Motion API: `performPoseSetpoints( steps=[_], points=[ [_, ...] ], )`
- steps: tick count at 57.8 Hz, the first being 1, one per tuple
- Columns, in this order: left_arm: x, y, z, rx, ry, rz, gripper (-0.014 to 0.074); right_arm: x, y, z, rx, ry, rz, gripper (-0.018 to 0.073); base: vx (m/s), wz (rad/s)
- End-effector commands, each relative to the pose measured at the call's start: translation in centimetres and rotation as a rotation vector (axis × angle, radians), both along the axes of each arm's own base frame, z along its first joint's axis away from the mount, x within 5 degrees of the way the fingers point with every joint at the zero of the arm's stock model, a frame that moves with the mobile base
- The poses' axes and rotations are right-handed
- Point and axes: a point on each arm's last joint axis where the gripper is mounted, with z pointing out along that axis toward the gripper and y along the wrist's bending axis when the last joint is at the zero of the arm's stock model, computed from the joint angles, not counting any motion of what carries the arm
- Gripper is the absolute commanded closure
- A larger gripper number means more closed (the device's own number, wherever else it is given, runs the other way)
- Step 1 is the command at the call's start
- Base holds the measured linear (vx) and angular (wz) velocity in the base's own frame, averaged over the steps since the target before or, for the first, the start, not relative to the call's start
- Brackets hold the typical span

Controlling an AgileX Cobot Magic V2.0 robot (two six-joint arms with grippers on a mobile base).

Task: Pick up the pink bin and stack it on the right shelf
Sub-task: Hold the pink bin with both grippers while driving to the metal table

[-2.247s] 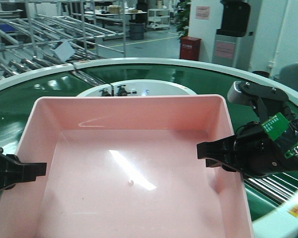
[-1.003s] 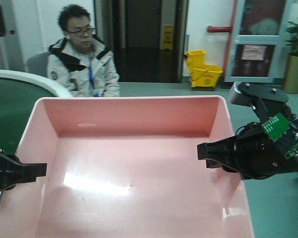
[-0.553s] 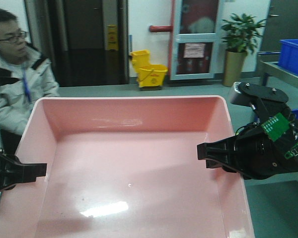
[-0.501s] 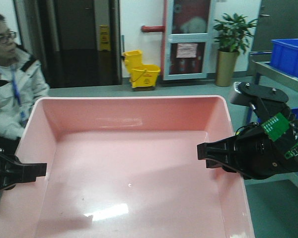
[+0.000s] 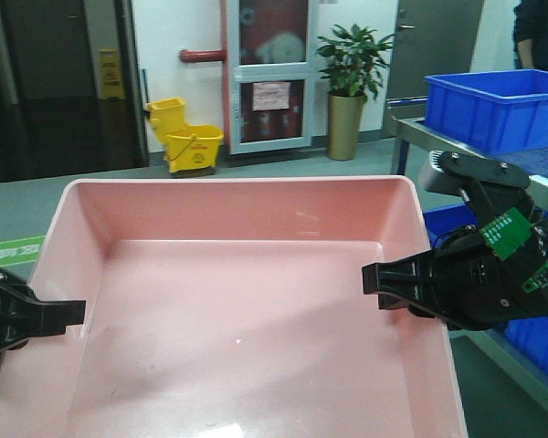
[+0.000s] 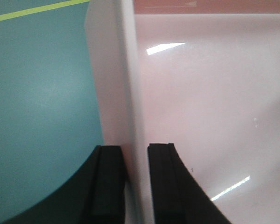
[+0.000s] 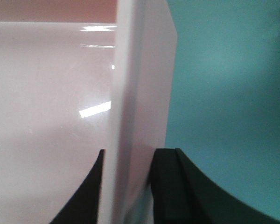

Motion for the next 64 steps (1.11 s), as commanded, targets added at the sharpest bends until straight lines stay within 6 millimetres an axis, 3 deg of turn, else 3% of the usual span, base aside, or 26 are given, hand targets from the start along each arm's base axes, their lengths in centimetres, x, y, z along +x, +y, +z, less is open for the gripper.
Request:
performPoseSetpoints(
  steps=[1, 47, 64],
  points=[
    [-0.7, -0.14, 2.18, -0.063, -0.087, 0.005, 0.0598, -0.09, -0.47, 2.76, 0.044, -0.16, -0.019, 0.0568, 0.43, -0.31],
    [-0.7, -0.14, 2.18, -0.063, -0.087, 0.005, 0.0598, -0.09, -0.47, 2.76, 0.044, -0.16, -0.019, 0.0568, 0.46, -0.18],
    [-0.7, -0.14, 2.18, -0.063, -0.087, 0.005, 0.0598, -0.09, -0.47, 2.76, 0.044, -0.16, -0.019, 0.0568, 0.42, -0.44]
  ],
)
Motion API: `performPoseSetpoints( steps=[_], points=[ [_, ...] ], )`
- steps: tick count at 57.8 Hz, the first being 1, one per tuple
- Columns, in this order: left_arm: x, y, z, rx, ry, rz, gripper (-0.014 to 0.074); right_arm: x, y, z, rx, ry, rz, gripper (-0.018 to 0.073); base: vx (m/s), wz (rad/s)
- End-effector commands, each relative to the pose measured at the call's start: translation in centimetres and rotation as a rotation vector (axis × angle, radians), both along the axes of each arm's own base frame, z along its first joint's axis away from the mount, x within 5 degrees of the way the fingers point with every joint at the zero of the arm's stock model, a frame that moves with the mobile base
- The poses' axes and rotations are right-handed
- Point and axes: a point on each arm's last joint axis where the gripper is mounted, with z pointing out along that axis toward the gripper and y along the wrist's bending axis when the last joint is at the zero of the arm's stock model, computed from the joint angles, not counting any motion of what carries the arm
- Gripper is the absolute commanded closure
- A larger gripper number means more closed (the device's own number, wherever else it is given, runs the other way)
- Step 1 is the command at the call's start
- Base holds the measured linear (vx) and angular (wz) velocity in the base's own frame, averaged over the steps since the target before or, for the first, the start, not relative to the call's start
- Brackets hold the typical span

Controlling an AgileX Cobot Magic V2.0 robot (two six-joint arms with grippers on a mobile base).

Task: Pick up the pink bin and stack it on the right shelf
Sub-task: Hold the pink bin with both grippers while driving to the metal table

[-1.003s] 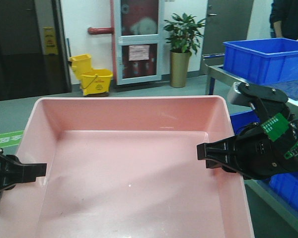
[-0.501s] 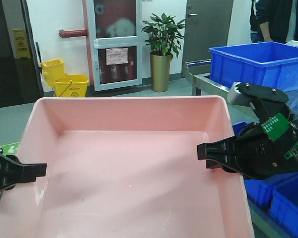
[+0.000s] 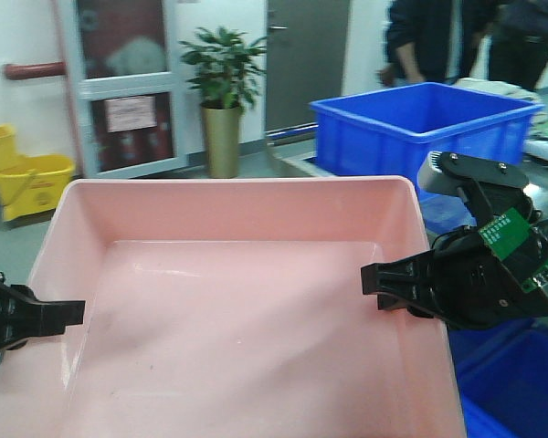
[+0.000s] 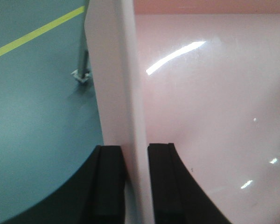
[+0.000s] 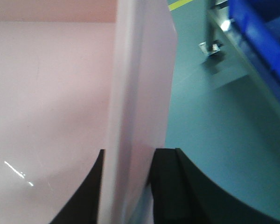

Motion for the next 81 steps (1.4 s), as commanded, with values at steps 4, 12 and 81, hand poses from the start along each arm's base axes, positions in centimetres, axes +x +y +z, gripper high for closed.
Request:
performPoseSetpoints(
  steps=[4, 12, 81],
  points=[
    [-0.69, -0.14, 2.19, -0.064, -0.089, 0.006, 0.0598, -0.09, -0.48, 2.76, 0.043, -0.16, -0.019, 0.0568, 0.39, -0.66],
    [-0.69, -0.14, 2.19, -0.064, -0.089, 0.006, 0.0598, -0.09, -0.48, 2.76, 0.043, -0.16, -0.019, 0.0568, 0.38, -0.78],
    [-0.69, -0.14, 2.19, -0.064, -0.089, 0.006, 0.0598, -0.09, -0.49, 2.76, 0.041, -0.161, -0.02, 0.0568, 0.28, -0.71]
  ],
)
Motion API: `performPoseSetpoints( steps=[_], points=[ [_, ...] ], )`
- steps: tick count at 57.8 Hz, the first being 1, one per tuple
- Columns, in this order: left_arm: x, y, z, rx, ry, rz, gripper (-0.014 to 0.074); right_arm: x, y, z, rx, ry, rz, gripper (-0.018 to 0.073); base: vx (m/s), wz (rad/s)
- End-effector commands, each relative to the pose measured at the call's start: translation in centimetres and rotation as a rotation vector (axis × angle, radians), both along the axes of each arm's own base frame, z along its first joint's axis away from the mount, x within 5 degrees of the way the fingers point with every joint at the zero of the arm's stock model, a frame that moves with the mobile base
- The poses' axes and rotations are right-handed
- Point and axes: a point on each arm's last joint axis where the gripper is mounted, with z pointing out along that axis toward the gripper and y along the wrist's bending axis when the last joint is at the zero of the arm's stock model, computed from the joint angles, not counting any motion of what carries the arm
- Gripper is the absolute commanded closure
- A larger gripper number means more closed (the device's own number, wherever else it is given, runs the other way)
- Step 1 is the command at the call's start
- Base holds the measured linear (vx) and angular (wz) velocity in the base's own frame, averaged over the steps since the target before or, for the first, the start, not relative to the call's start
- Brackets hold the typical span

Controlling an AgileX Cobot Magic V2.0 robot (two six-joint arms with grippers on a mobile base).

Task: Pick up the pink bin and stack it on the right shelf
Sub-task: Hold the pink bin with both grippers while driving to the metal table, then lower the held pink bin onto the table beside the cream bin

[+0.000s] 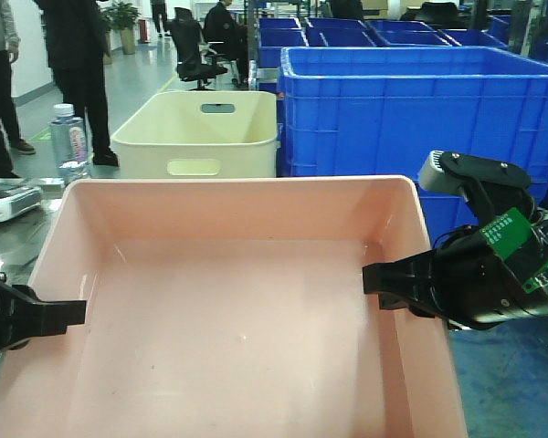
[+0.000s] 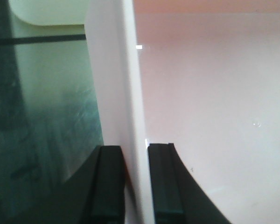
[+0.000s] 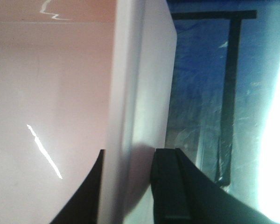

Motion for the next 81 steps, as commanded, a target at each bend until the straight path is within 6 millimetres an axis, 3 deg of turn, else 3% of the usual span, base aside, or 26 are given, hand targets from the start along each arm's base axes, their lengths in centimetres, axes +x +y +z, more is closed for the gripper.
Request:
performPoseSetpoints(
  steps=[1, 81],
  points=[
    [-0.74, -0.14, 2.19, -0.062, -0.087, 0.004, 0.0598, -0.1, -0.48, 2.75, 0.042, -0.159, -0.019, 0.0568, 0.21, -0.21],
    [-0.73, -0.14, 2.19, -0.061, -0.088, 0.004, 0.0598, -0.1, -0.4, 2.79, 0.046, -0.163, -0.017, 0.0568, 0.07, -0.02]
  ],
)
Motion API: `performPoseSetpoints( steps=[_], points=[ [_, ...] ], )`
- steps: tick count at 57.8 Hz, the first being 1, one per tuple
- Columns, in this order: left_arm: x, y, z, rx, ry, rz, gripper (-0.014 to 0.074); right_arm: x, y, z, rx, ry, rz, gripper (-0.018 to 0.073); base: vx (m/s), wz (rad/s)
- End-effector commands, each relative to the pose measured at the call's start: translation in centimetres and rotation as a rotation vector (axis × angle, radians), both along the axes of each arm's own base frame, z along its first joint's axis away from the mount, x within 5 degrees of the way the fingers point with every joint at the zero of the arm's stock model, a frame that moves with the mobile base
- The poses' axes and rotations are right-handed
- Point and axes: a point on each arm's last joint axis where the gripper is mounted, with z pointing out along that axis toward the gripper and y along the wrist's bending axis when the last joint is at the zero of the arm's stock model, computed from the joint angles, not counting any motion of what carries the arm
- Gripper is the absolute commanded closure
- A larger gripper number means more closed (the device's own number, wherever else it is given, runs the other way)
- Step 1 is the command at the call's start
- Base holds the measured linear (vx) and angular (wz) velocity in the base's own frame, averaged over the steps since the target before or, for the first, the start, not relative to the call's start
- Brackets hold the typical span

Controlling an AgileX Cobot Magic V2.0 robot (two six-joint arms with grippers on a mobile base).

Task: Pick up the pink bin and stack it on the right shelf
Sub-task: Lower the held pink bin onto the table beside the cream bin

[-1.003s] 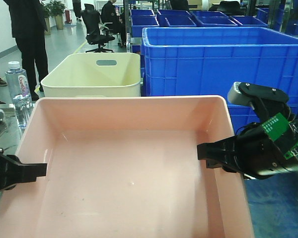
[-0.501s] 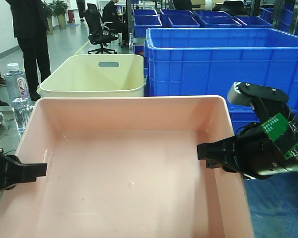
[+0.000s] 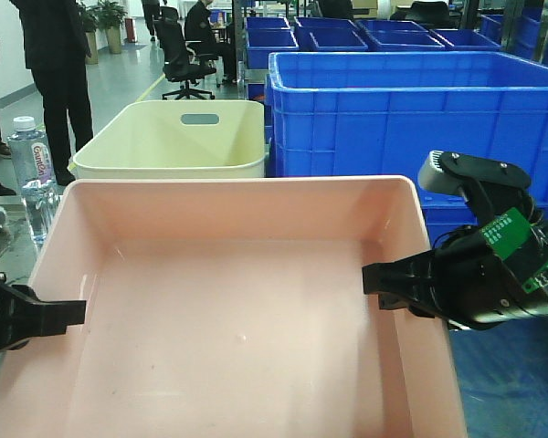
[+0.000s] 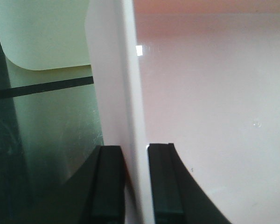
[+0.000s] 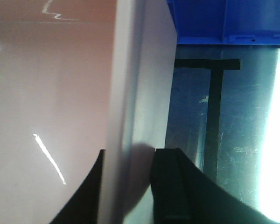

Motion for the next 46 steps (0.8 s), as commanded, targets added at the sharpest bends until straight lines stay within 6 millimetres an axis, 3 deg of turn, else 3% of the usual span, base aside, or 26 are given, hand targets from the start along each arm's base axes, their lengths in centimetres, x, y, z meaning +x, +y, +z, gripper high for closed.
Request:
performPoseSetpoints(
  steps=[1, 16, 46],
  points=[
    [-0.7, -0.1, 2.2, -0.062, -0.088, 0.004, 0.0598, -0.1, -0.4, 2.8, 0.047, -0.164, -0.017, 0.0568, 0.0, 0.0],
    [-0.4, -0.1, 1.9, -0.048, -0.085, 0.008, 0.0598, 0.4, -0.2, 2.2, 0.045, -0.139, -0.019, 0.0568, 0.0, 0.0],
    [4.3, -0.9, -3.5, 0.035, 0.115, 0.003, 0.0582, 5.5, 1.8, -5.8, -0.046, 0.141, -0.015, 0.0562, 0.0, 0.0]
  ],
)
